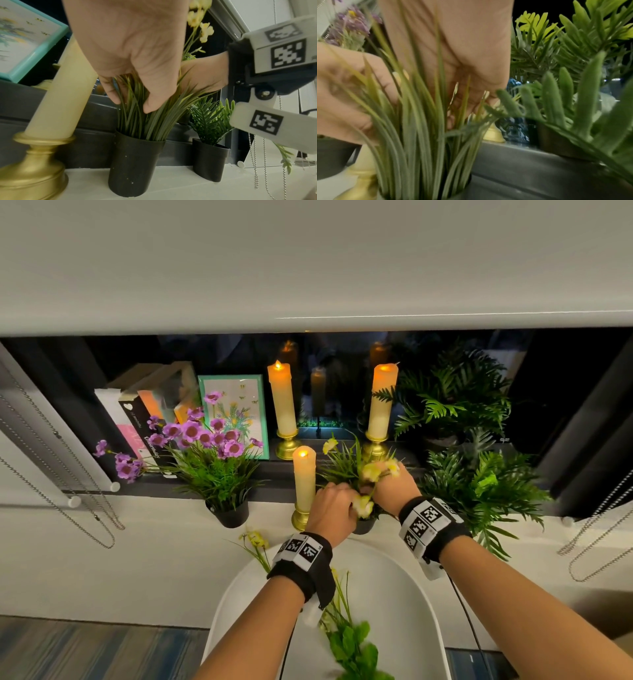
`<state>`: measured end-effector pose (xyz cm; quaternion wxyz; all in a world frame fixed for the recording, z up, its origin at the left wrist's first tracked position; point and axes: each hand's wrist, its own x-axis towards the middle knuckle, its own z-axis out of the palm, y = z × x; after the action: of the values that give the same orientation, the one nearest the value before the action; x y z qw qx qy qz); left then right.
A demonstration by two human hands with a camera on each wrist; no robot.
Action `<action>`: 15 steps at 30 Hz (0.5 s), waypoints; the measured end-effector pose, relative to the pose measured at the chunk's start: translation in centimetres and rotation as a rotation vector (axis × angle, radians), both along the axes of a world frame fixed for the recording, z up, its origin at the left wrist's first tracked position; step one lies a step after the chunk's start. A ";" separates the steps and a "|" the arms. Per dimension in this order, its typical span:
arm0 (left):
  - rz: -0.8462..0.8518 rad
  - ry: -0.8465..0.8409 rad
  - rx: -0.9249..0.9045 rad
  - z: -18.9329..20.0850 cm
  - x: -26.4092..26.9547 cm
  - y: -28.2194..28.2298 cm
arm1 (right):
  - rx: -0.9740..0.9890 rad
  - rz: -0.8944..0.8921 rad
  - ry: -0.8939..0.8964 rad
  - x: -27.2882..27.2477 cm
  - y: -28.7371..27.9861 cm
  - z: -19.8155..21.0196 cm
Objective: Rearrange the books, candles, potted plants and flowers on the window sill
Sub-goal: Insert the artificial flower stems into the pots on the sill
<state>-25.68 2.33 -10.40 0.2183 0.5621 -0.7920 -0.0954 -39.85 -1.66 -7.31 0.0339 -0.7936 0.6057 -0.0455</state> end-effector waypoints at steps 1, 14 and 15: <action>-0.003 -0.013 0.015 0.0 -0.1 0.0 | 0.024 -0.024 0.002 -0.1 -0.1 -0.3; 0.000 -0.029 0.021 -0.1 -0.5 0.8 | 0.068 -0.121 -0.025 0.4 0.2 -0.5; 0.002 -0.035 0.021 0.0 -0.6 1.0 | 0.083 -0.131 -0.062 0.5 0.4 -0.6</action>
<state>-26.25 3.29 -10.37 0.1987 0.5665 -0.7942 -0.0938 -39.40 -1.29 -7.91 0.0826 -0.7484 0.6564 -0.0469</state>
